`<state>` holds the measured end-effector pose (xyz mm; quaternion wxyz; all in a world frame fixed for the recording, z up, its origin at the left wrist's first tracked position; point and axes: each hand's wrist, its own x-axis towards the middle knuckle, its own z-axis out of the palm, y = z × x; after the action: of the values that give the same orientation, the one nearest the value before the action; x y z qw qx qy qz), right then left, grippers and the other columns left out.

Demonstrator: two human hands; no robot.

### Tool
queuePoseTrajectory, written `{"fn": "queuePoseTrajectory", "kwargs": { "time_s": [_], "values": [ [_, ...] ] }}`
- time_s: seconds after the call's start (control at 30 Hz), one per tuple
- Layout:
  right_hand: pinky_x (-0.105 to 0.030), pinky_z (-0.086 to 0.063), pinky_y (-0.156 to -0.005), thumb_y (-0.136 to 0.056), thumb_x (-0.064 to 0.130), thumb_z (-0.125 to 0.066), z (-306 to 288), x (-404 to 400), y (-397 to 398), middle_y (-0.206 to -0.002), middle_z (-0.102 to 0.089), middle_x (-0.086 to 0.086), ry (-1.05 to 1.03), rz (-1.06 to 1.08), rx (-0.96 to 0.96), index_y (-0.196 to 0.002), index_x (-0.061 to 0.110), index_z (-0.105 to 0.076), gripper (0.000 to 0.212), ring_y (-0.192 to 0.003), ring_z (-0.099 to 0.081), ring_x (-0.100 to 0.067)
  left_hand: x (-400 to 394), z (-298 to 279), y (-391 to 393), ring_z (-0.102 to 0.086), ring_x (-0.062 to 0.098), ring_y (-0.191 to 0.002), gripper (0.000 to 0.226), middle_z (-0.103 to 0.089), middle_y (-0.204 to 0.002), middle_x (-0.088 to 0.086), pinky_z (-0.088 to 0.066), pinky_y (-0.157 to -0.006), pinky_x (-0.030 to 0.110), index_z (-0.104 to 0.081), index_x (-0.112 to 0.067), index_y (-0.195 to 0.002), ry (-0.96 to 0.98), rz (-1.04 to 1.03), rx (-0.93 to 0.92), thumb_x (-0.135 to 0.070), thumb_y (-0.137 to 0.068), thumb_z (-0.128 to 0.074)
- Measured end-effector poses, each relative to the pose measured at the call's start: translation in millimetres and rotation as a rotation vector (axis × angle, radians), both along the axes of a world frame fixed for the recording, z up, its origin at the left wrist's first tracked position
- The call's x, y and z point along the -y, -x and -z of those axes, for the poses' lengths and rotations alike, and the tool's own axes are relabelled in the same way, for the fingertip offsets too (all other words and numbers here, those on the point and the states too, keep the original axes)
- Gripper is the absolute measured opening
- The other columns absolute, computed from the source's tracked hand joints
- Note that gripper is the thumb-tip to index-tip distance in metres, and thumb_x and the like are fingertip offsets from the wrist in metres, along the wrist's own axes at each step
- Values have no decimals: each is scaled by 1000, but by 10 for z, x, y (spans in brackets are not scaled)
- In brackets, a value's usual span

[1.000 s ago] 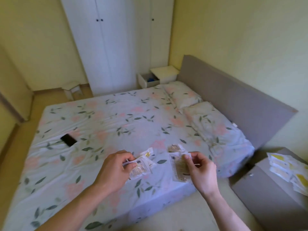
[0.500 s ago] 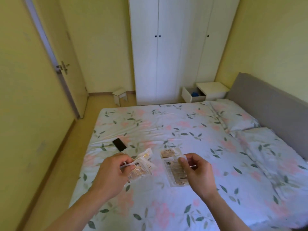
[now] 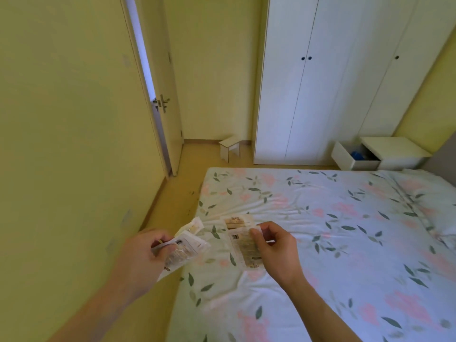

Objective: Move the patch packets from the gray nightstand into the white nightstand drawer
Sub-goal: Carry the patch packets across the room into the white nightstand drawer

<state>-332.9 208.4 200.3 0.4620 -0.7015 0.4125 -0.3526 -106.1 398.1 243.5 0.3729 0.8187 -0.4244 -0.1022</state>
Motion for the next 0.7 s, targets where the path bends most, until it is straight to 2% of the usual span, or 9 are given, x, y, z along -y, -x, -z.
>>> {"fn": "queuePoseTrajectory", "kwargs": {
  "time_s": [0.17, 0.3, 0.43, 0.5, 0.6, 0.7],
  "values": [
    [-39, -59, -60, -98, 30, -67, 123, -251, -805, -77, -72, 8, 26, 104, -14, -81, 28, -69, 17, -70, -68, -13, -30, 48, -981, -62, 10, -71, 22, -66, -78, -13, -55, -61, 38, -68, -27, -74, 18, 113, 11, -13, -89, -75],
    [-39, -60, -65, -99, 28, -65, 264, -588, -1381, -80, -73, 11, -22, 230, -16, -83, 28, -69, 16, -76, -70, -12, -77, 72, -1710, -63, 2, -73, 24, -65, -80, -23, -49, -51, 21, -66, -31, -72, -13, 224, 44, -17, -89, -76],
    [-39, -60, -67, -99, 29, -64, 268, -862, -1787, -81, -73, 11, -29, 332, -25, -83, 28, -68, 16, -78, -70, -10, -36, 45, -2270, -62, 4, -65, 30, -64, -71, -17, -40, -48, 14, -63, -36, -68, -55, 319, 47, -20, -90, -76],
    [-40, -59, -65, -98, 31, -64, 238, -921, -1927, -80, -73, 10, -16, 372, -41, -82, 28, -68, 17, -77, -70, -11, 61, 16, -2476, -61, 4, -64, 29, -64, -70, -16, -39, -48, 15, -64, -36, -68, -39, 363, 35, -21, -90, -75],
    [-31, -56, -60, -99, 32, -64, 151, -905, -2052, -80, -74, 9, 7, 428, -66, -82, 29, -68, 17, -74, -69, -10, 299, -5, -2679, -65, 9, -62, 25, -68, -70, -13, -44, -47, 21, -66, -34, -71, -12, 435, 2, -22, -91, -74],
    [-19, -51, -57, -100, 31, -63, 49, -793, -2136, -81, -74, 8, 38, 479, -76, -83, 28, -68, 17, -73, -69, -8, 608, -4, -2799, -62, 7, -60, 26, -66, -69, -16, -43, -47, 19, -65, -33, -70, 14, 501, -19, -20, -91, -75]
  ]
}}
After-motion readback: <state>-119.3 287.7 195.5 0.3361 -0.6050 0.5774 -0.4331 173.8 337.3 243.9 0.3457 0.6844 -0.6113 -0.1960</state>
